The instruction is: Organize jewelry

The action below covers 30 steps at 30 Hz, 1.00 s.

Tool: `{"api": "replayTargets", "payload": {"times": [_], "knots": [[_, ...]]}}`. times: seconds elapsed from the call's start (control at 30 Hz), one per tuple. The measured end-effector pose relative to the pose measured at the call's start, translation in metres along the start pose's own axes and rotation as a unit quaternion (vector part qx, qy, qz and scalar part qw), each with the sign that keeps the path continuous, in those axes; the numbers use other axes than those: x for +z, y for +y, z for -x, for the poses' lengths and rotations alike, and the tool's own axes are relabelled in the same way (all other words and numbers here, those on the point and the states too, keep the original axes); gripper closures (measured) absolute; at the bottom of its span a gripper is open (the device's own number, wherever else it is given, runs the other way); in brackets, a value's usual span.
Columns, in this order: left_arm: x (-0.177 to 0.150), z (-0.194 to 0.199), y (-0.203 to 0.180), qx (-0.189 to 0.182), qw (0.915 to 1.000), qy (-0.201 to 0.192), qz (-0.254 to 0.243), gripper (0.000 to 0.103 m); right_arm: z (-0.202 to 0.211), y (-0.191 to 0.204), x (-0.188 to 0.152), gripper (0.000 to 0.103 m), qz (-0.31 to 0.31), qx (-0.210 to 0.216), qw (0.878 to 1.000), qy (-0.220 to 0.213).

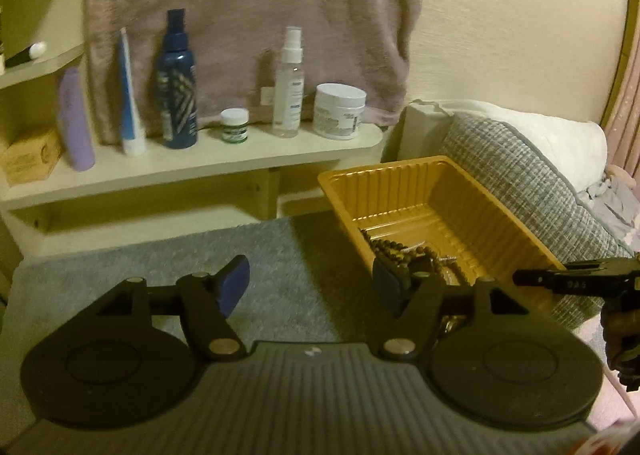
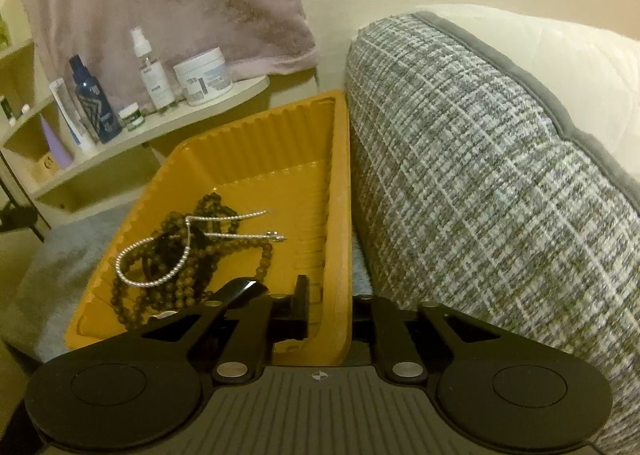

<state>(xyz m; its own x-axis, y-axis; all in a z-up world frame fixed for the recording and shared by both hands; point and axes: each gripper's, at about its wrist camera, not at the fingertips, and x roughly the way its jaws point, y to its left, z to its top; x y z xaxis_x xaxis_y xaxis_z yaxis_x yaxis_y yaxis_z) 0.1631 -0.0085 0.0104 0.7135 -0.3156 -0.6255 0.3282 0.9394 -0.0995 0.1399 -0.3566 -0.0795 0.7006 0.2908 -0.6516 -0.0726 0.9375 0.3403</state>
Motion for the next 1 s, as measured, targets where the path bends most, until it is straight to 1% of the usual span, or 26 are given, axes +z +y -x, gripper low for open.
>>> {"api": "replayTargets", "payload": {"times": [0.03,0.07,0.2,0.33,0.4,0.47,0.53,0.6,0.63,0.73,0.8,0.9,1.0], "knots": [[-0.002,0.002,0.001,0.002,1.0,0.0,0.004,0.037,0.002,0.0,-0.001,0.052,0.0,-0.004,1.0,-0.005],[-0.003,0.003,0.001,0.002,1.0,0.0,0.005,0.036,0.006,0.0,-0.002,0.04,-0.003,-0.004,1.0,-0.012],[-0.009,0.008,-0.001,0.004,1.0,0.001,0.002,0.033,0.021,-0.002,-0.005,0.04,-0.015,-0.008,0.999,-0.027],[-0.017,0.012,-0.006,0.013,0.9999,-0.004,0.001,0.019,0.04,0.005,-0.007,0.038,-0.017,-0.024,0.999,-0.045],[-0.02,0.014,-0.008,0.02,0.9998,-0.005,-0.001,0.017,0.05,0.012,-0.006,0.033,-0.011,-0.036,0.998,-0.05],[-0.026,0.016,-0.01,0.03,0.9995,-0.004,0.005,0.012,0.06,0.023,-0.005,0.021,0.0,-0.046,0.997,-0.055],[-0.031,0.017,-0.01,0.038,0.9991,-0.002,0.016,0.008,0.068,0.032,-0.004,0.016,0.006,-0.049,0.997,-0.056],[-0.035,0.021,-0.011,0.045,0.9986,0.0,0.027,0.005,0.072,0.043,-0.002,0.015,0.008,-0.052,0.997,-0.049],[-0.038,0.023,-0.011,0.048,0.9983,0.003,0.032,0.001,0.074,0.049,-0.002,0.014,0.011,-0.054,0.998,-0.044],[-0.045,0.03,-0.012,0.051,0.9977,0.01,0.043,0.001,0.077,0.067,-0.003,0.014,0.019,-0.056,0.998,-0.025],[-0.049,0.035,-0.012,0.056,0.9971,0.017,0.048,0.001,0.079,0.079,-0.006,0.013,0.024,-0.05,0.998,-0.014],[-0.056,0.045,-0.01,0.073,0.9947,0.031,0.066,0.001,0.08,0.097,-0.01,0.013,0.034,-0.037,0.999,0.002],[-0.064,0.057,-0.007,0.091,0.9915,0.034,0.087,0.001,0.078,0.111,-0.014,0.013,0.042,-0.031,0.999,0.014]]}}
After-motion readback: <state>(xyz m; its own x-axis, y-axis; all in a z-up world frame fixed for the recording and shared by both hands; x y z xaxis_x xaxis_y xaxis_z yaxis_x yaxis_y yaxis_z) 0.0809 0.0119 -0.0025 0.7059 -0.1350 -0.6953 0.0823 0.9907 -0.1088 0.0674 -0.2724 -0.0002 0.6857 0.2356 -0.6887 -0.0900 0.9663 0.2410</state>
